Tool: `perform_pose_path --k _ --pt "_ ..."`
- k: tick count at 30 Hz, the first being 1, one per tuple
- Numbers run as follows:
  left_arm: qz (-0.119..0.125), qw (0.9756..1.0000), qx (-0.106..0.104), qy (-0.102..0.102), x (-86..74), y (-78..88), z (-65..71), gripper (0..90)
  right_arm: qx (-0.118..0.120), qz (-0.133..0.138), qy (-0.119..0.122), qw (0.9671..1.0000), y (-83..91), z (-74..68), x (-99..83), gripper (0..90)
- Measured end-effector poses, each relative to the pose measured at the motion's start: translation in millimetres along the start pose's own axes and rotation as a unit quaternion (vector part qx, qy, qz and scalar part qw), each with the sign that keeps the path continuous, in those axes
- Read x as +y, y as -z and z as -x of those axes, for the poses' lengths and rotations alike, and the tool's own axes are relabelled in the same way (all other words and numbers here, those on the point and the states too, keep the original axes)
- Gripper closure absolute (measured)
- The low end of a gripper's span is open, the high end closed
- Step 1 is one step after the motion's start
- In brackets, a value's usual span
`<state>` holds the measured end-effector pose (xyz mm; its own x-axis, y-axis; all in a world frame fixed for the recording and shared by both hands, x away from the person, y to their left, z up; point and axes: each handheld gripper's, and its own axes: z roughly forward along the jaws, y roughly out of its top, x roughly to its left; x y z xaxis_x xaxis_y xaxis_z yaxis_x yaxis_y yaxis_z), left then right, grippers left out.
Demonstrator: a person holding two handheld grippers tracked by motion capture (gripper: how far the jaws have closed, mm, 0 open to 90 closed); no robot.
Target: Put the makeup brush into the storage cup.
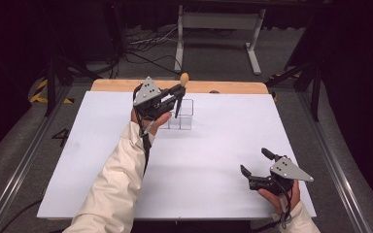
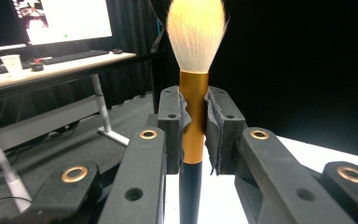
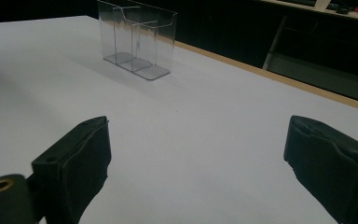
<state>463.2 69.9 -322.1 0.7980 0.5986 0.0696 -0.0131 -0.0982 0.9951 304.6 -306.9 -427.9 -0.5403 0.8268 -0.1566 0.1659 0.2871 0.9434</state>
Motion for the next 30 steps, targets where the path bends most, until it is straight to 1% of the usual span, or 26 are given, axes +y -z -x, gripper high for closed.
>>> perform_pose_path --k 2,4,5,7,9,11,13,18,23,26,29,30 --pt "0.004 1.0000 0.001 0.001 0.5 -5.7 -2.2 77.4 0.001 0.000 0.001 1.0000 0.0 -0.2 0.1 8.1" --pt "0.002 1.0000 0.003 0.001 0.5 -11.6 -3.0 77.4 0.001 0.000 0.000 1.0000 -0.1 0.2 -0.1 8.1" --pt "0.004 1.0000 -0.002 0.003 0.0 -15.0 -4.8 77.4 0.001 0.000 0.000 1.0000 0.1 0.4 -0.2 8.1" --pt "0.003 1.0000 0.007 0.001 -1.2 -21.9 -6.3 77.4 0.001 0.001 0.000 1.0000 0.2 0.9 -0.1 8.0" --pt "0.005 1.0000 0.004 0.005 -2.4 -25.0 -7.7 77.3 0.002 0.002 -0.002 1.0000 0.5 0.8 0.1 8.1" --pt "0.000 0.9999 0.009 0.007 -5.6 -33.6 -10.0 77.3 0.002 0.002 -0.001 1.0000 0.6 0.7 0.1 8.1" --pt "0.001 0.9999 0.005 0.010 -8.8 -40.5 -11.7 77.3 0.004 0.004 -0.003 1.0000 0.2 0.9 0.0 8.1" --pt "-0.007 0.9998 0.008 0.015 -18.2 -55.6 -12.6 77.3 0.007 0.005 -0.004 1.0000 -0.1 1.2 -0.2 8.1" --pt "-0.021 0.9996 0.008 0.017 -26.9 -64.0 -14.8 77.3 0.008 0.006 -0.004 0.9999 -0.2 1.0 0.0 8.2" --pt "-0.023 0.9995 0.011 0.021 -29.4 -65.2 -15.7 77.3 0.010 0.004 -0.004 0.9999 -0.2 0.9 0.1 8.2" --pt "-0.024 0.9993 0.011 0.025 -31.9 -65.6 -17.0 77.3 0.009 0.004 -0.004 0.9999 -0.2 1.0 0.1 8.2" --pt "-0.028 0.9992 0.008 0.027 -32.5 -65.6 -17.3 77.3 0.010 0.004 -0.004 0.9999 -0.3 1.0 0.0 8.3"
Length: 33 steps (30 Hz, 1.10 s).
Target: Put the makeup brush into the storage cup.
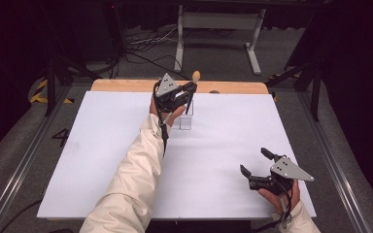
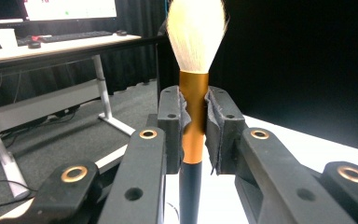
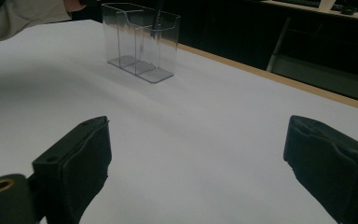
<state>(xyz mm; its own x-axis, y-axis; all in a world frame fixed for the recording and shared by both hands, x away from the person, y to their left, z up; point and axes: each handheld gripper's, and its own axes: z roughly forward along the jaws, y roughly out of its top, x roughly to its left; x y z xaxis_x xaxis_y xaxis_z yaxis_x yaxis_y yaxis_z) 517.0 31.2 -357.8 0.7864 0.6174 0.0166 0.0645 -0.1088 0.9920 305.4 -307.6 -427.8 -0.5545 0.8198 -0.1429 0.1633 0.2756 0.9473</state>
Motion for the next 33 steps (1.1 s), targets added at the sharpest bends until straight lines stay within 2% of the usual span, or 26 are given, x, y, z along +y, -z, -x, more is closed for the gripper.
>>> perform_pose_path --k 12,20,33 --pt "-0.014 0.9999 -0.006 0.007 -13.2 5.2 0.6 77.3 0.001 -0.002 0.001 1.0000 -0.1 -0.3 0.0 8.5" --pt "-0.014 0.9998 -0.007 0.014 -24.1 9.9 -0.5 77.2 0.001 -0.002 0.004 1.0000 -1.0 -1.4 0.1 8.5" --pt "-0.018 0.9997 -0.009 0.013 -24.4 9.0 1.1 77.1 0.002 -0.005 0.005 1.0000 -1.1 -1.1 -0.1 8.7"
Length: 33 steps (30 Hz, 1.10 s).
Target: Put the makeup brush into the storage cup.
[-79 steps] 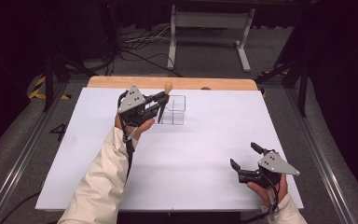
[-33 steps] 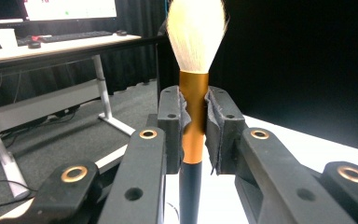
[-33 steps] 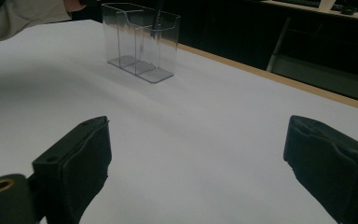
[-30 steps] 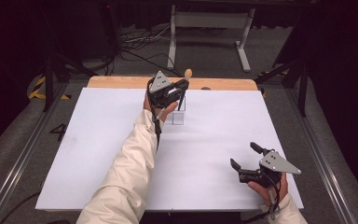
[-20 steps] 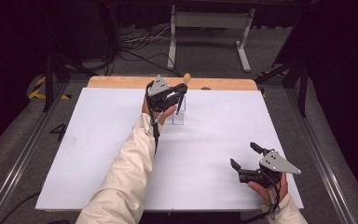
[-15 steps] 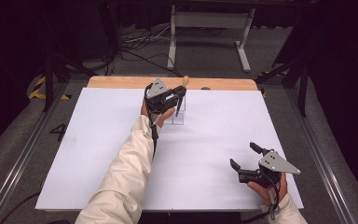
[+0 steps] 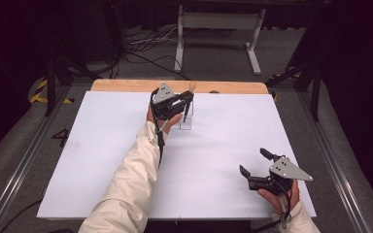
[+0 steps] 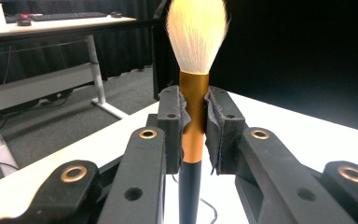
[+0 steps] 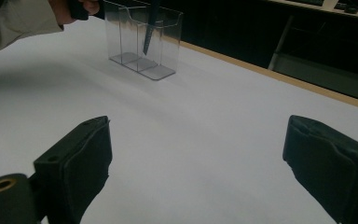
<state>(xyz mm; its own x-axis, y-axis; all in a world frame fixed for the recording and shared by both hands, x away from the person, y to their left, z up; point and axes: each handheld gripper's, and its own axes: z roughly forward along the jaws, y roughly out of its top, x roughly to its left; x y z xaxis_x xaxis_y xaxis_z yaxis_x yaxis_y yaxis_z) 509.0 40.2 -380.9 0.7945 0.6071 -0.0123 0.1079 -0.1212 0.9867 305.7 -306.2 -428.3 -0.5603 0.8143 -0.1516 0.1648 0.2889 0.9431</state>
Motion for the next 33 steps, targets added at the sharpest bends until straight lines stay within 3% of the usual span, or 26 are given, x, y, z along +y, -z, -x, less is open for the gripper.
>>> perform_pose_path --k 14,19,25,26,32,33 --pt "-0.004 0.9999 0.003 -0.009 1.3 4.9 1.1 76.9 0.001 -0.001 0.000 1.0000 -0.3 -0.4 0.0 8.7" --pt "-0.005 0.9999 0.005 -0.012 0.9 7.2 1.1 73.0 0.001 -0.003 0.001 1.0000 -0.7 -0.5 -0.2 8.7" --pt "-0.009 0.9997 0.010 -0.019 2.2 10.5 1.9 60.4 0.002 -0.003 0.003 1.0000 -1.2 -0.9 -0.2 8.7" --pt "-0.008 0.9997 0.012 -0.019 2.6 11.1 1.8 55.1 0.001 -0.004 0.003 1.0000 -1.2 -1.1 -0.2 8.7" --pt "-0.010 0.9994 0.020 -0.027 5.1 16.0 3.6 46.0 0.001 -0.004 0.003 1.0000 -1.1 -1.1 -0.3 8.7" --pt "-0.010 0.9992 0.024 -0.030 5.7 16.8 3.7 40.2 0.001 -0.004 0.002 1.0000 -1.1 -1.2 -0.3 8.7"
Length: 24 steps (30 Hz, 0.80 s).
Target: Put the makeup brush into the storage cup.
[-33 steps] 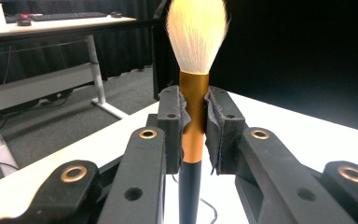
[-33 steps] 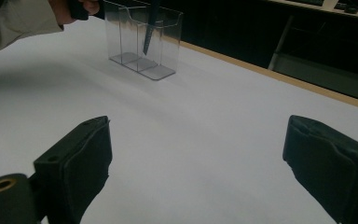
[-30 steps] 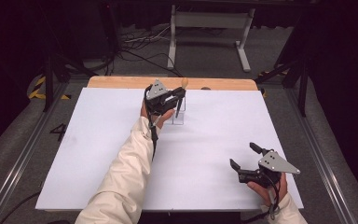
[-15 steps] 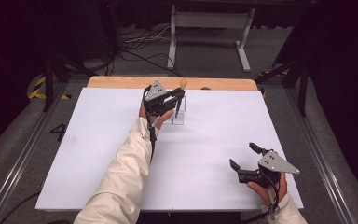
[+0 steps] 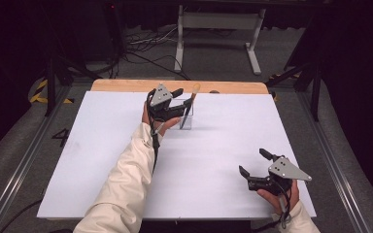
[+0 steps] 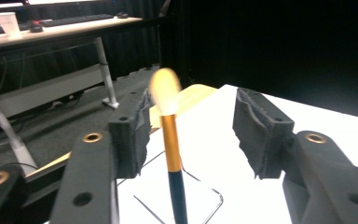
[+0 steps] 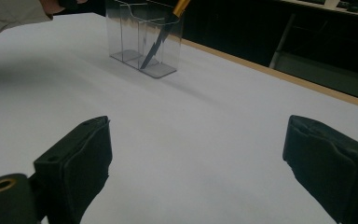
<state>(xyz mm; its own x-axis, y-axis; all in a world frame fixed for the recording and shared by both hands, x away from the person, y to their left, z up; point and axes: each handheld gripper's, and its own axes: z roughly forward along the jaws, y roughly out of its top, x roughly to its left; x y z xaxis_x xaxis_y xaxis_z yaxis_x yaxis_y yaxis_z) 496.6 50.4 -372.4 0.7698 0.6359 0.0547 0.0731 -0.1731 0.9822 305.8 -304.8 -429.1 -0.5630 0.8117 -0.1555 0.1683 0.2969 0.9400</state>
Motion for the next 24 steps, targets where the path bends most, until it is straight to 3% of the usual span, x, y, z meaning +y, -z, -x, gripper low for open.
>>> perform_pose_path --k 9,16,24 --pt "-0.002 0.9995 0.021 -0.025 4.6 12.8 5.2 21.4 0.000 0.000 0.000 1.0000 0.2 -0.1 0.0 8.7" --pt "-0.005 0.9991 0.030 -0.029 4.9 21.6 8.1 11.6 0.000 -0.001 0.002 1.0000 -0.1 -0.5 0.0 8.7" --pt "0.001 0.9991 0.018 -0.038 3.8 36.1 8.7 4.1 0.001 -0.002 0.003 1.0000 -0.5 -1.1 -0.1 8.8"
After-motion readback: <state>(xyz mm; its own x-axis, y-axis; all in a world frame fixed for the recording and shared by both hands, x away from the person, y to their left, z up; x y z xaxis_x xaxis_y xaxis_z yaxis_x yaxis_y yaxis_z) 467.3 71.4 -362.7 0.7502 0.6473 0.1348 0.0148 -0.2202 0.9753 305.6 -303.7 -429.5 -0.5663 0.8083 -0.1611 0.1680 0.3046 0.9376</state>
